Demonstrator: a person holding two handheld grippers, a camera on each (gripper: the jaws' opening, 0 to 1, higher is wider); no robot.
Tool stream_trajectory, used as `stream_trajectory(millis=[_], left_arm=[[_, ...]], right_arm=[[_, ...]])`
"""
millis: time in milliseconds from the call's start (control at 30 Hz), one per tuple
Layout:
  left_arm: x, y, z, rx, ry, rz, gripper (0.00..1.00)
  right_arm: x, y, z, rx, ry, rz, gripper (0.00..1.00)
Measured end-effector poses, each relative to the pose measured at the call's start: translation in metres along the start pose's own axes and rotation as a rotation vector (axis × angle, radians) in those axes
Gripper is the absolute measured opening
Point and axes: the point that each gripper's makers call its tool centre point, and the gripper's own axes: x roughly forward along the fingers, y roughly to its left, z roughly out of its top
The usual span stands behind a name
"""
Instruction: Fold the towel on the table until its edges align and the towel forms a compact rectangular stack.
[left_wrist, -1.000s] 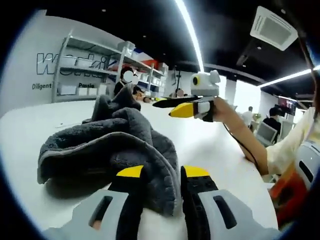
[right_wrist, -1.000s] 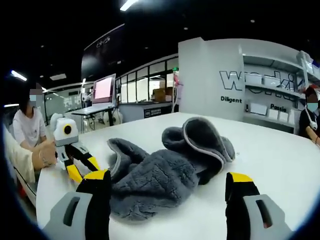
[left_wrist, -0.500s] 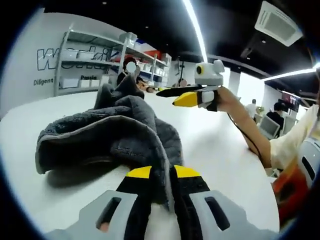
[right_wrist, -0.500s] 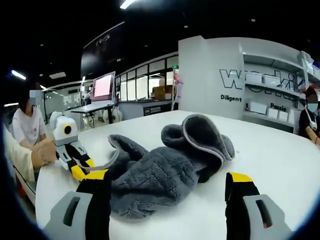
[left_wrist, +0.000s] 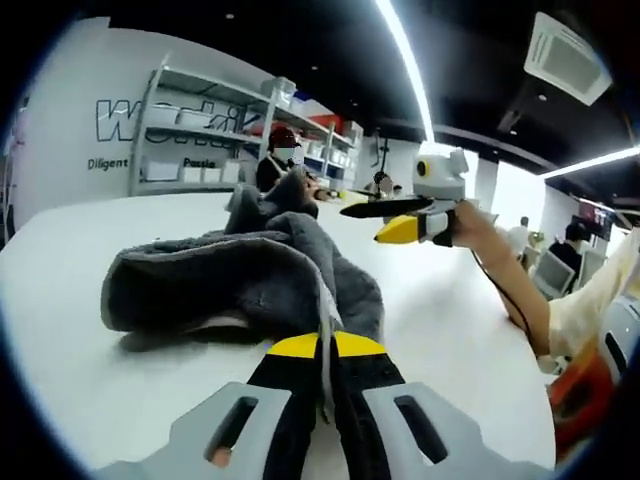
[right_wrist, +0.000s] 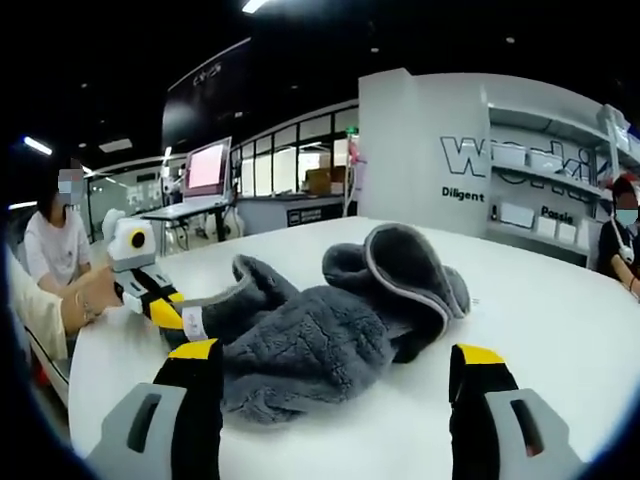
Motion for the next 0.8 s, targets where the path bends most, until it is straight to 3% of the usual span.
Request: stream_trajectory(millis=[433,800], left_arm=[[-0.047,0.063,0.032,-0.107,-0.16,0.214,0.02],[-0.09,0.119,0.034,-0.163,-0.211,0.447,0.02]], right_arm=[[0.0,0.002,-0.002,0.009,0.002,0.007,0.96],[0.001,0.003,-0.005,0.01,0.016,0.01,0.99]])
